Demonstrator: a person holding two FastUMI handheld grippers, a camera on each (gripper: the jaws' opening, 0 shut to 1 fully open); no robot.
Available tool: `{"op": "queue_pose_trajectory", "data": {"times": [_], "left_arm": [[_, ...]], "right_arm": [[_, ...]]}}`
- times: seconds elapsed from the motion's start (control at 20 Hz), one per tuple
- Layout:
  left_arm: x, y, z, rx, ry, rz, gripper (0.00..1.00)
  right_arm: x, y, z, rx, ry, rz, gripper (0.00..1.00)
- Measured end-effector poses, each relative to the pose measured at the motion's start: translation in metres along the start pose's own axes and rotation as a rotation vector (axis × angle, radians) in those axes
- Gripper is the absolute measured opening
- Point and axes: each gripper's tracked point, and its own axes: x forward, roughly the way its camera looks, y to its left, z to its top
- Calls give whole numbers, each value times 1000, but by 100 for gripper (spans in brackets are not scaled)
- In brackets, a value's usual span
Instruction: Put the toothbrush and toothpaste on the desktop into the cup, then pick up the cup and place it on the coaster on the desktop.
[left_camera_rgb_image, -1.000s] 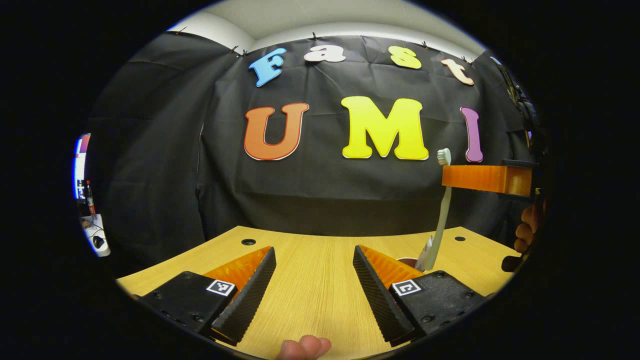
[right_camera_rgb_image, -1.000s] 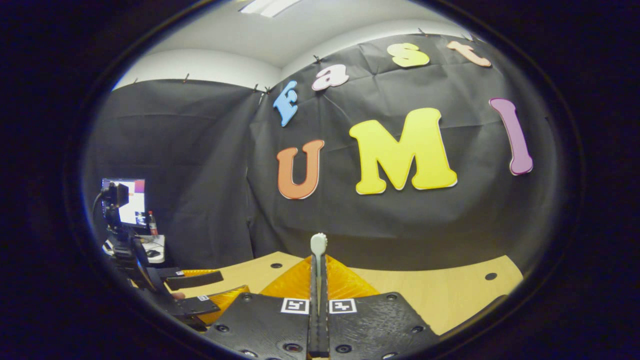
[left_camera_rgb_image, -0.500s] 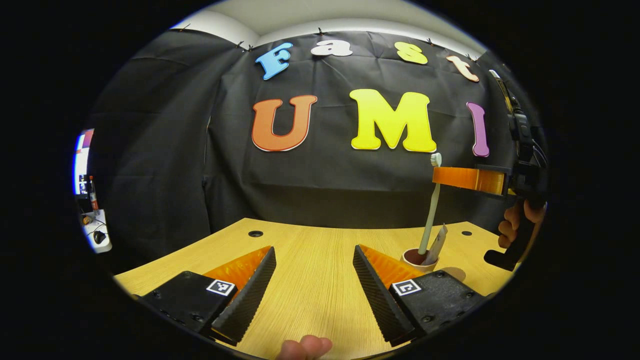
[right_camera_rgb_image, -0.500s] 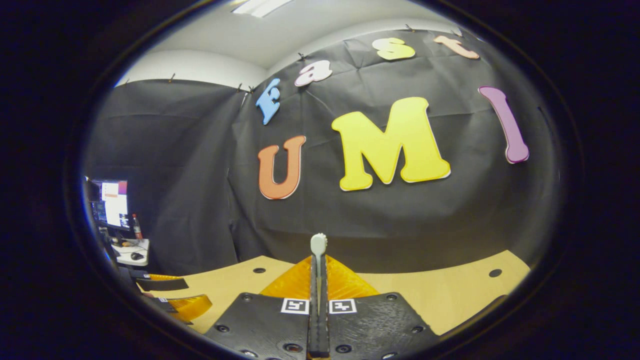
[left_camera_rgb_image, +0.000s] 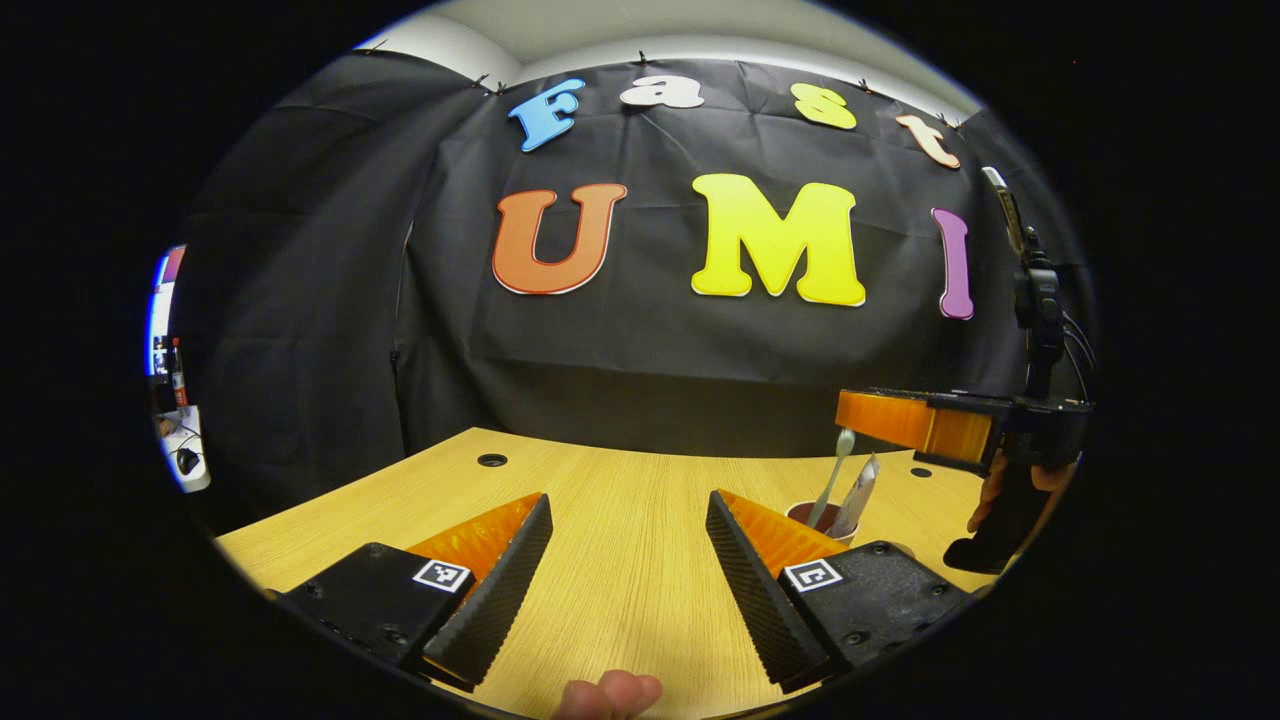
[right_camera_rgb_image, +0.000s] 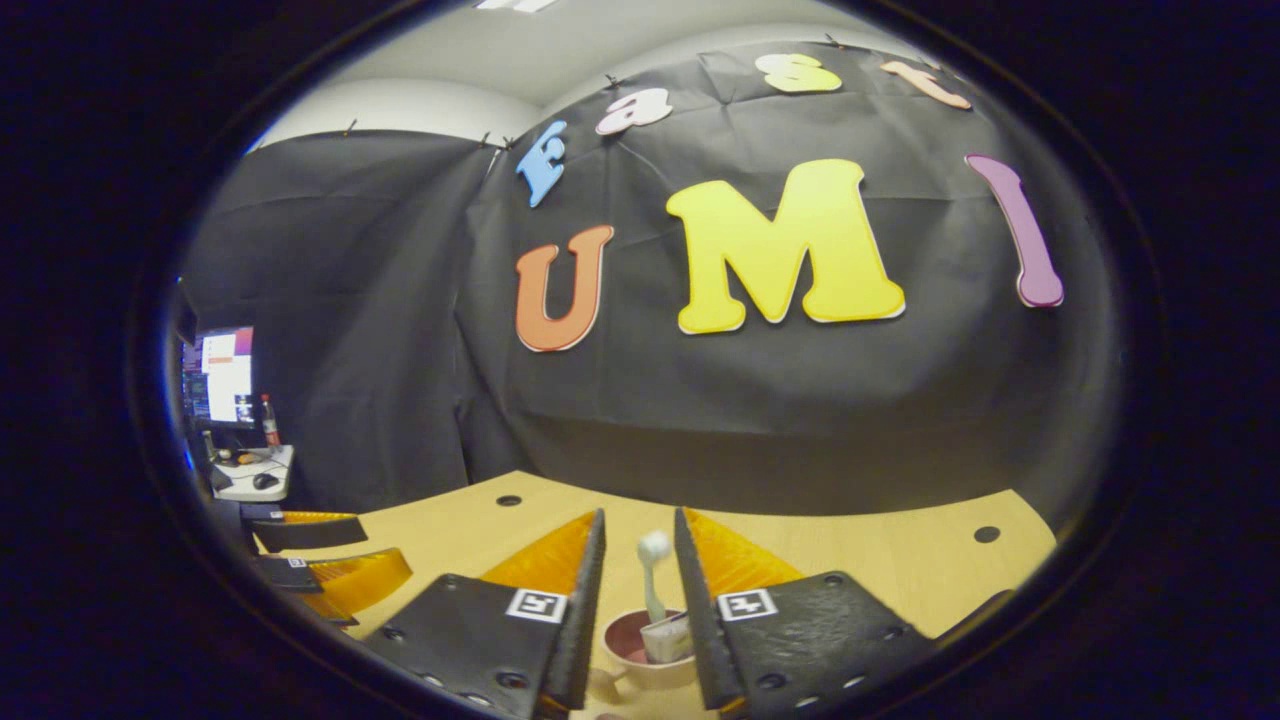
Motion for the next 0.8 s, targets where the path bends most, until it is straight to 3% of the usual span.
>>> {"op": "queue_pose_trajectory", "data": {"times": [0.05, 0.1, 0.2, 0.4, 0.6, 0.8], "left_arm": [[1, -1, 2, 5, -2, 4, 98], [0, -2, 4, 7, -3, 5, 98], [-1, -11, 8, 1, -7, -5, 98], [-8, -26, 12, -14, 8, -5, 98], [-21, -54, 25, -26, 8, -50, 98], [-31, -94, 34, -8, 43, -156, 97]], "right_arm": [[-4, -1, 2, -4, -1, -4, 63], [-9, -3, 6, -11, -13, -6, 75], [-19, -7, 20, -29, -56, -20, 87], [-51, -19, 53, -41, -155, -62, 96], [-98, -42, 84, -69, -264, -145, 96], [-154, -67, 98, -49, -293, -177, 95]]}}
